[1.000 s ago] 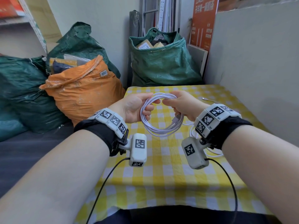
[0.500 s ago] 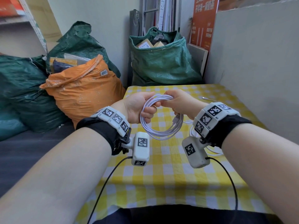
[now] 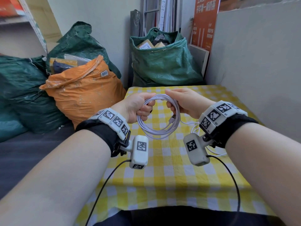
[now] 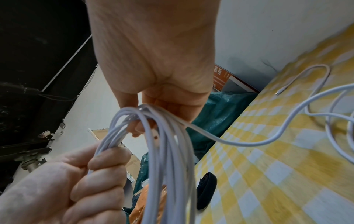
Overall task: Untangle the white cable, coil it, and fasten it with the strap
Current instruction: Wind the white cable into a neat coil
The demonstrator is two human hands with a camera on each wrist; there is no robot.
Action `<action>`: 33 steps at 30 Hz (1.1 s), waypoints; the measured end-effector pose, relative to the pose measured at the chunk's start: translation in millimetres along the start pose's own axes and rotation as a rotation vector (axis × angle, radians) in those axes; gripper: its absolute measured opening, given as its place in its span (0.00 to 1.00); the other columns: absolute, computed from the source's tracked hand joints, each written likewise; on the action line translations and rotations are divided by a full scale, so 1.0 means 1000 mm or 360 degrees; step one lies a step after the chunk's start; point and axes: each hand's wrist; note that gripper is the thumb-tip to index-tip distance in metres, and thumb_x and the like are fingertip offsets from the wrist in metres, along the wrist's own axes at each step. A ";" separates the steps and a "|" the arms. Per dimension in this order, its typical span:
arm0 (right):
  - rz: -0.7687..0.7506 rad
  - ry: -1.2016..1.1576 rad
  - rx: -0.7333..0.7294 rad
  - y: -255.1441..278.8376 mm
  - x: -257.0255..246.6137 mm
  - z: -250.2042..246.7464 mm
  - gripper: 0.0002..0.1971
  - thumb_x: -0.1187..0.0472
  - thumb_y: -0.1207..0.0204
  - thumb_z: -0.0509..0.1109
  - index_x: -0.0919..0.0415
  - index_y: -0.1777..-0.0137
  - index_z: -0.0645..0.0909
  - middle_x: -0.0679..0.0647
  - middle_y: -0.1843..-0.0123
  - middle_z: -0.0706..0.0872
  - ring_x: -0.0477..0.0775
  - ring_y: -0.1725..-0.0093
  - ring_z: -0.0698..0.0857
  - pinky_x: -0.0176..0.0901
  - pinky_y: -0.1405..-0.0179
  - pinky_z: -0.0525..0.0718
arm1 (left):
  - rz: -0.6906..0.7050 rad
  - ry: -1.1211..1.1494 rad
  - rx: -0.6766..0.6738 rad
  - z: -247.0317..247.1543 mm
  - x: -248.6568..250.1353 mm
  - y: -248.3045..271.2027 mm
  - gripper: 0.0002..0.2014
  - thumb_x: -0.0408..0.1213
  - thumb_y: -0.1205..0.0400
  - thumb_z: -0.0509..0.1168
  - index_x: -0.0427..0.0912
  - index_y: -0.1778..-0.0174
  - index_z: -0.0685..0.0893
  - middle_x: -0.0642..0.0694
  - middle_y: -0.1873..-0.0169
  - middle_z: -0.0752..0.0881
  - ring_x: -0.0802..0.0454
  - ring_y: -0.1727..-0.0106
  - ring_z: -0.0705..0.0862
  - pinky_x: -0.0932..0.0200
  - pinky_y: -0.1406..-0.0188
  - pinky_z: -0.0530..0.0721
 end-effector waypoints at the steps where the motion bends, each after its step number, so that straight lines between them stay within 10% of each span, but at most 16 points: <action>1: 0.0016 -0.0015 -0.0014 0.000 0.000 0.000 0.18 0.48 0.16 0.59 0.60 0.54 0.82 0.50 0.72 0.79 0.49 0.72 0.76 0.40 0.68 0.80 | 0.0012 0.0014 0.0013 0.000 0.000 0.000 0.24 0.50 0.13 0.51 0.45 0.76 0.67 0.54 0.89 0.62 0.58 0.88 0.56 0.63 0.83 0.56; 5: 0.0058 -0.0038 -0.0077 0.000 0.003 -0.002 0.23 0.39 0.21 0.62 0.60 0.51 0.84 0.49 0.72 0.76 0.49 0.72 0.76 0.48 0.61 0.85 | 0.0071 0.0198 0.0086 -0.002 0.000 0.000 0.25 0.49 0.14 0.52 0.46 0.77 0.67 0.54 0.89 0.61 0.58 0.88 0.56 0.62 0.83 0.55; 17: 0.0062 -0.0184 0.0013 0.001 0.004 0.006 0.11 0.52 0.16 0.61 0.55 0.59 0.72 0.52 0.68 0.81 0.52 0.68 0.83 0.43 0.64 0.83 | 0.0244 0.0802 0.0175 -0.003 -0.003 0.000 0.23 0.46 0.15 0.53 0.46 0.78 0.66 0.52 0.89 0.60 0.55 0.87 0.56 0.63 0.82 0.59; 23: 0.0005 -0.0099 0.0122 -0.001 0.003 0.007 0.12 0.56 0.15 0.58 0.55 0.61 0.67 0.49 0.71 0.72 0.48 0.73 0.71 0.38 0.72 0.69 | 0.0145 0.0604 0.0117 -0.003 -0.004 0.002 0.22 0.43 0.16 0.49 0.44 0.79 0.67 0.48 0.85 0.68 0.52 0.82 0.66 0.59 0.74 0.68; 27: -0.0075 0.0163 -0.0005 0.000 0.004 0.005 0.11 0.61 0.17 0.61 0.57 0.62 0.68 0.50 0.71 0.70 0.48 0.74 0.67 0.39 0.71 0.66 | 0.0069 0.0263 0.0087 -0.006 0.000 0.004 0.19 0.47 0.14 0.49 0.40 0.62 0.77 0.46 0.77 0.76 0.50 0.75 0.74 0.56 0.68 0.75; 33: 0.0029 0.0504 -0.0124 -0.002 0.006 0.014 0.23 0.60 0.31 0.78 0.54 0.41 0.70 0.56 0.60 0.79 0.53 0.66 0.75 0.48 0.65 0.74 | 0.0214 -0.0409 0.0045 0.000 0.005 0.001 0.13 0.47 0.17 0.63 0.38 0.53 0.81 0.48 0.74 0.76 0.52 0.73 0.73 0.60 0.72 0.76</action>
Point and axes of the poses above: each hand's wrist, its own y-axis away from the middle knuckle, its own z-axis out of the palm, x = y × z
